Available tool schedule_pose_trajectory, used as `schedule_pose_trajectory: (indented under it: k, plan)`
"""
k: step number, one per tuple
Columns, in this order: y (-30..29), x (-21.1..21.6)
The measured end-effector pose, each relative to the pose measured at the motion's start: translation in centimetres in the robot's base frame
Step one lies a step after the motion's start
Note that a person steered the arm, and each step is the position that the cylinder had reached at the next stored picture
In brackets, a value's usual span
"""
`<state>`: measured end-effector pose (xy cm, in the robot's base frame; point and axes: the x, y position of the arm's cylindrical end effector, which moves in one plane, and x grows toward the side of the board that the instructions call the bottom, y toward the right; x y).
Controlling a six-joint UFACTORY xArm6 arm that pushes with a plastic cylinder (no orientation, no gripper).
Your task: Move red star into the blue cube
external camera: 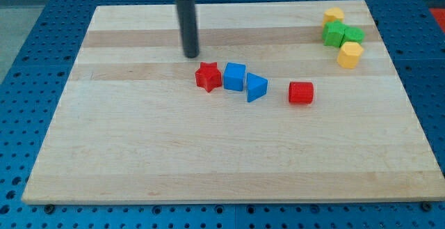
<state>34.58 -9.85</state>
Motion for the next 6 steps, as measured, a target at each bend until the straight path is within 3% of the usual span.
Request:
schedule_pose_trajectory:
  k: [1, 3, 5, 6]
  plan:
    - [-4.9, 1.4]
    - [-5.4, 11.8]
    - [-4.6, 10.2]
    - [0.8, 4.3]
